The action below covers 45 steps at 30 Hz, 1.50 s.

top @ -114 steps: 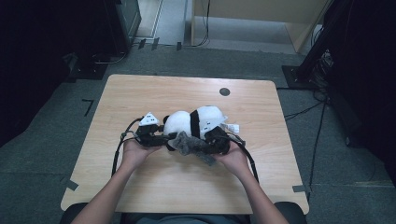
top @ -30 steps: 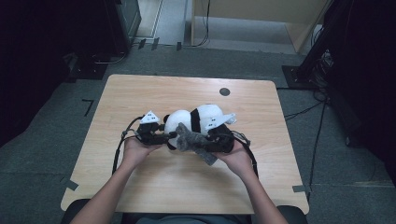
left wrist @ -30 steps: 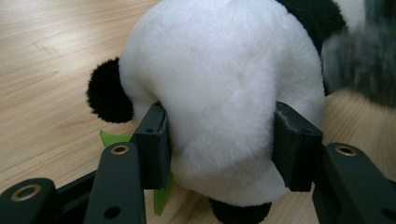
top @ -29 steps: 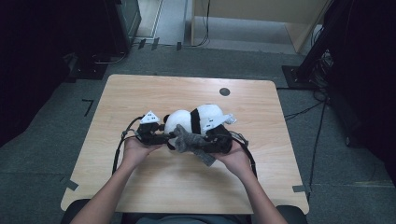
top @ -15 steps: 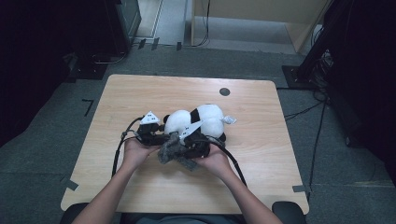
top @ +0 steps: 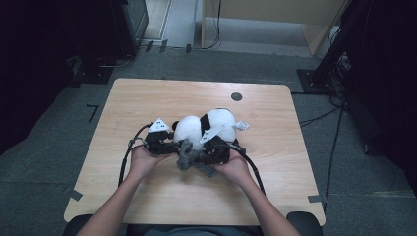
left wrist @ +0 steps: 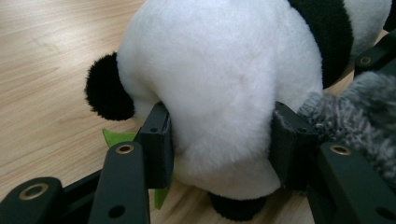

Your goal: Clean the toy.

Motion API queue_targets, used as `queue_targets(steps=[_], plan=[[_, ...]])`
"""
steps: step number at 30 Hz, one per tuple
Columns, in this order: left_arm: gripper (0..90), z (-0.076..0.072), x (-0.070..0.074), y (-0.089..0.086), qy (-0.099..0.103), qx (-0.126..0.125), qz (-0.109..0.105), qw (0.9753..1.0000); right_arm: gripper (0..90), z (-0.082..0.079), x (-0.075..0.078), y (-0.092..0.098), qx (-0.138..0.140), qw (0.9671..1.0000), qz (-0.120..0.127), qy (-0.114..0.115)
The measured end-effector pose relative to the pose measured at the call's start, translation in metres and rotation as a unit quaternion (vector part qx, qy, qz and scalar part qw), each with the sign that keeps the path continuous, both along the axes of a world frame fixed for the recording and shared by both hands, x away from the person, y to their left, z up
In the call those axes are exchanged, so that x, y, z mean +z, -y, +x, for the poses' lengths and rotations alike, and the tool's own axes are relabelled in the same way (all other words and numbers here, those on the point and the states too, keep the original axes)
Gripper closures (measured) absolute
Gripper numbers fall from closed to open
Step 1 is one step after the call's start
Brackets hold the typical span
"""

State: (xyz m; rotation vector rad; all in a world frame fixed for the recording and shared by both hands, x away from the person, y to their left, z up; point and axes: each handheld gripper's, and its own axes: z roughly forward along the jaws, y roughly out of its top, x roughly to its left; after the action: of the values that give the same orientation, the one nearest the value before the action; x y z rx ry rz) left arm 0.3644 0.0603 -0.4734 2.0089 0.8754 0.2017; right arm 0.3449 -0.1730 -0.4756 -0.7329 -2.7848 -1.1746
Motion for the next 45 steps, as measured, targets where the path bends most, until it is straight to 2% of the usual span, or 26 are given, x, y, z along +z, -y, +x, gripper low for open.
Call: queue_targets(steps=[5, 10, 17, 28, 35, 41, 45], plan=[[49.2, 0.0, 0.0, 0.0, -0.003, 0.001, -0.001, 1.0, 75.2, 0.002, 0.004, 0.015, -0.014, 0.9999, -0.009, -0.003], [49.3, 0.001, 0.0, 0.0, -0.004, 0.0, -0.003, 1.0, 75.4, 0.002, 0.008, 0.034, -0.032, 0.9989, -0.033, 0.005], [49.2, 0.002, 0.001, -0.001, -0.006, -0.001, -0.006, 1.0, 75.4, 0.003, 0.011, 0.057, -0.049, 0.9978, -0.045, -0.004], [48.8, 0.004, 0.001, -0.001, -0.004, -0.002, -0.003, 1.0, 75.2, 0.004, 0.015, 0.099, -0.085, 0.9955, -0.04, -0.013], [49.0, 0.005, 0.001, -0.002, -0.006, -0.004, -0.006, 1.0, 74.9, 0.007, 0.012, 0.116, -0.104, 0.9938, -0.035, -0.017], [49.2, 0.005, 0.001, -0.002, -0.007, -0.005, -0.006, 0.9999, 74.6, 0.01, 0.011, 0.132, -0.129, 0.9908, -0.036, -0.015], [49.2, 0.005, 0.001, -0.002, -0.007, -0.004, -0.007, 0.9999, 74.6, 0.013, 0.011, 0.147, -0.158, 0.9867, -0.035, -0.017]])
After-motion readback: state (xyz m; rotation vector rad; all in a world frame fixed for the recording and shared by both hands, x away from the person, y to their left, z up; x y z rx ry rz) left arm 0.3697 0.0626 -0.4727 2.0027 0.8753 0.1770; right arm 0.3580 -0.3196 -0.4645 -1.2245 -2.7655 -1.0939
